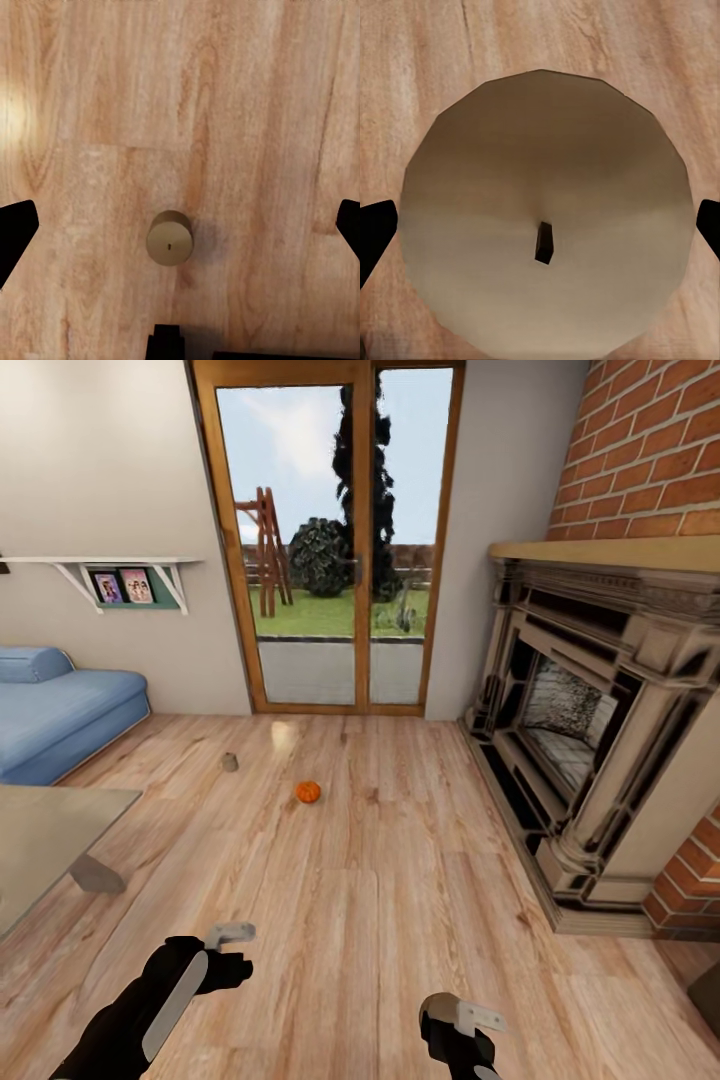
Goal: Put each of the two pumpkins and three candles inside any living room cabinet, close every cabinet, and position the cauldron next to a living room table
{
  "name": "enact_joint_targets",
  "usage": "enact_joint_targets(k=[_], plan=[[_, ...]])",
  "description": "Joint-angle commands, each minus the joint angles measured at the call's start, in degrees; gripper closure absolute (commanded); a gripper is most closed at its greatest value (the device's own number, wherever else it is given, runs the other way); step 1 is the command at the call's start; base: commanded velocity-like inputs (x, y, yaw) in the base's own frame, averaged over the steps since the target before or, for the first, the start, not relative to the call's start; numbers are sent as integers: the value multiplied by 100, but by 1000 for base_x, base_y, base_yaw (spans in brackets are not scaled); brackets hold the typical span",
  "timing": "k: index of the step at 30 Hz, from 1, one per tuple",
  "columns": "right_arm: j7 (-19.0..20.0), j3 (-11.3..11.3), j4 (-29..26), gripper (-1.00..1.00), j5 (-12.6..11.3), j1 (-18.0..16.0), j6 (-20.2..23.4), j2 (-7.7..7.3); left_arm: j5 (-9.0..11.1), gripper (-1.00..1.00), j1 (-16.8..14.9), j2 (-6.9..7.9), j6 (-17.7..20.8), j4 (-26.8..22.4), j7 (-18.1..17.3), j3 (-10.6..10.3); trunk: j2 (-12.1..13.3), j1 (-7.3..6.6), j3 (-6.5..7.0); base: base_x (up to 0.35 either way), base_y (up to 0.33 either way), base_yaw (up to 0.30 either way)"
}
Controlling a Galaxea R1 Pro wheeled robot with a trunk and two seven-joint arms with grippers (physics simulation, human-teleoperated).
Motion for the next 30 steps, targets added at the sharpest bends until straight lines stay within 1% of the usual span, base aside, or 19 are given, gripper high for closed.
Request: enact_joint_targets(k=[1, 11, 20, 29, 30], plan=[[-30, 49, 1, 100, -46, -5, -23, -1, 61, -100, -4, 7, 11, -5, 55, -20, -3, 1, -5, 64, 119, 0], [-30, 49, 1, 100, -42, -5, -23, -1, 58, -100, -4, 7, 11, -5, 55, -20, -3, 1, -5, 83, 36, 0], [-30, 48, -7, 100, -47, -5, -23, -1, 64, -100, -4, 13, -48, -24, 55, -9, -3, 1, -5, 12, 2, 0], [-30, 49, -70, 100, -51, -5, -18, -1, 68, -100, -4, 27, -85, -3, 54, 37, -364, 198, -167, 0, 0, 0], [-30, 54, -74, 100, -48, -5, -15, -1, 71, -100, -4, 26, -148, 28, 53, 52, -404, 220, -185, 0, 0, 0]])
